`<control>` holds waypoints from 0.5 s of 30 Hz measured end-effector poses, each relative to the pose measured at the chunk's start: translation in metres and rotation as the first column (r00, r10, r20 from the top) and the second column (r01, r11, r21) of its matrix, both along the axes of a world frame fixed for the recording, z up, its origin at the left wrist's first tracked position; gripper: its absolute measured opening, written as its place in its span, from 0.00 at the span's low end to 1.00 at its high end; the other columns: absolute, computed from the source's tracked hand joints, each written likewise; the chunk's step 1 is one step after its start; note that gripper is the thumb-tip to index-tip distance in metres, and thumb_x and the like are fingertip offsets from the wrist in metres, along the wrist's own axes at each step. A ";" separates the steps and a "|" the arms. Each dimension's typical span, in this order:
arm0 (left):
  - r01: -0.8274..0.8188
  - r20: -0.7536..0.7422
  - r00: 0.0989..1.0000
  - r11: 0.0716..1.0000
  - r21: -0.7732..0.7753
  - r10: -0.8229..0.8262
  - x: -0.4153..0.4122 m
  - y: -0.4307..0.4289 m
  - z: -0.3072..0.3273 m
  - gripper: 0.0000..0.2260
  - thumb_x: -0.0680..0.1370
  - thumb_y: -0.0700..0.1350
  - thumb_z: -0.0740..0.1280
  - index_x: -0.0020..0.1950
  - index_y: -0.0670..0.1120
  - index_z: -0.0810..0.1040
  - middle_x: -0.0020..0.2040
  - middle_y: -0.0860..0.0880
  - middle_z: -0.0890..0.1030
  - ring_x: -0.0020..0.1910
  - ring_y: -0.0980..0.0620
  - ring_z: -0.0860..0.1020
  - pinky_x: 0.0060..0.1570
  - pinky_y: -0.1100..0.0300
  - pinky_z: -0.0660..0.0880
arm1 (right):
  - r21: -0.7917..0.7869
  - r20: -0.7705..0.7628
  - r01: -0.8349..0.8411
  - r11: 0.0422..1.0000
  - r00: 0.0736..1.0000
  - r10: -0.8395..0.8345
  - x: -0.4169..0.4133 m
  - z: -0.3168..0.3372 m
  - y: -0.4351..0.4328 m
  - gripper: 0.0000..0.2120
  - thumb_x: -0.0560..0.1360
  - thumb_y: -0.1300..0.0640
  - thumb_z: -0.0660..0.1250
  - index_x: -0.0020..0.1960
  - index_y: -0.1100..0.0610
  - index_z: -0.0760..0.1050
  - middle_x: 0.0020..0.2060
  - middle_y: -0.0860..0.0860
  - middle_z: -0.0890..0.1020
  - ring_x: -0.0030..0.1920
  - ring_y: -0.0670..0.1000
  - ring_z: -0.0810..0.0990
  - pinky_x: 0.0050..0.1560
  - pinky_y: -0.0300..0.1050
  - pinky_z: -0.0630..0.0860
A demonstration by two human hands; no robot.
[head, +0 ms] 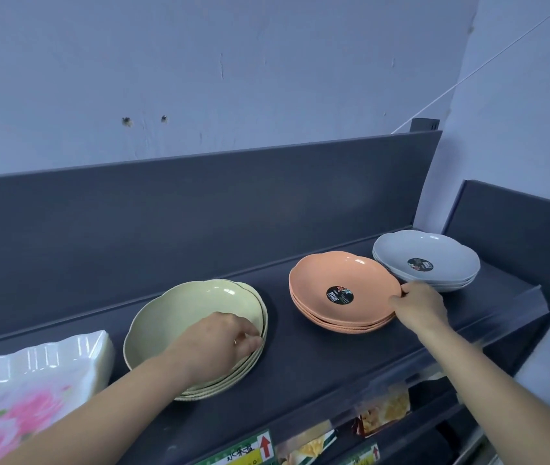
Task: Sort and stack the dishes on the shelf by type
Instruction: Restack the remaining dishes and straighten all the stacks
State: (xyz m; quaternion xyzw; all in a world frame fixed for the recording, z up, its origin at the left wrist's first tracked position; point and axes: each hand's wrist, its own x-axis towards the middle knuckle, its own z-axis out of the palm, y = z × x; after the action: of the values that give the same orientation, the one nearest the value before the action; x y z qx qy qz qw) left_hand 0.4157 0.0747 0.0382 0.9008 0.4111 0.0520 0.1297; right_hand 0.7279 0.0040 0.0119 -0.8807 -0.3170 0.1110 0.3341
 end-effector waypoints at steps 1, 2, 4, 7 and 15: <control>0.005 -0.011 1.000 1.000 0.015 -0.004 -0.001 -0.002 0.000 0.14 0.78 0.57 0.60 0.57 0.54 0.79 0.52 0.54 0.82 0.49 0.53 0.78 0.52 0.58 0.74 | -0.009 0.013 -0.002 1.000 1.000 0.002 0.001 0.001 -0.001 0.09 0.71 0.60 0.63 0.32 0.58 0.70 0.37 0.56 0.76 0.40 0.59 0.74 0.28 0.41 0.62; 0.008 -0.026 1.000 1.000 0.026 -0.008 -0.002 -0.004 0.000 0.15 0.78 0.57 0.60 0.58 0.54 0.79 0.52 0.53 0.82 0.50 0.52 0.78 0.53 0.57 0.75 | -0.014 0.013 0.008 1.000 1.000 -0.008 -0.002 0.005 -0.004 0.11 0.71 0.59 0.63 0.30 0.57 0.67 0.37 0.56 0.75 0.40 0.59 0.74 0.28 0.42 0.62; 0.018 -0.049 0.999 0.999 0.030 -0.017 -0.006 -0.007 0.001 0.15 0.78 0.58 0.59 0.58 0.54 0.79 0.53 0.53 0.82 0.52 0.52 0.78 0.53 0.57 0.75 | -0.011 0.061 0.010 1.000 0.998 -0.009 -0.008 0.012 -0.009 0.13 0.72 0.59 0.62 0.30 0.56 0.64 0.38 0.57 0.74 0.40 0.60 0.73 0.28 0.43 0.62; 0.029 -0.122 0.992 0.996 0.084 -0.019 -0.021 -0.013 0.011 0.16 0.78 0.59 0.58 0.61 0.56 0.76 0.57 0.54 0.80 0.57 0.52 0.77 0.53 0.57 0.73 | 0.020 0.182 -0.051 0.998 0.982 0.047 -0.034 0.033 -0.014 0.03 0.72 0.60 0.63 0.42 0.59 0.73 0.49 0.61 0.76 0.50 0.62 0.74 0.38 0.48 0.70; -0.152 -0.114 0.972 0.922 0.357 0.205 -0.196 -0.036 0.069 0.14 0.80 0.57 0.56 0.62 0.56 0.74 0.59 0.57 0.77 0.58 0.53 0.75 0.52 0.58 0.71 | 0.049 0.342 -0.415 0.909 0.862 0.375 -0.199 0.083 -0.010 0.18 0.75 0.58 0.64 0.65 0.56 0.74 0.59 0.56 0.77 0.62 0.58 0.72 0.58 0.49 0.69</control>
State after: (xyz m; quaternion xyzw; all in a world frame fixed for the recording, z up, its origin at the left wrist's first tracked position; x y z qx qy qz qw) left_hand 0.2193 0.0383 0.1076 0.8696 0.4845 0.0676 -0.0671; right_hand 0.5292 -0.0062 0.0949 -0.7812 -0.5475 0.0110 0.2998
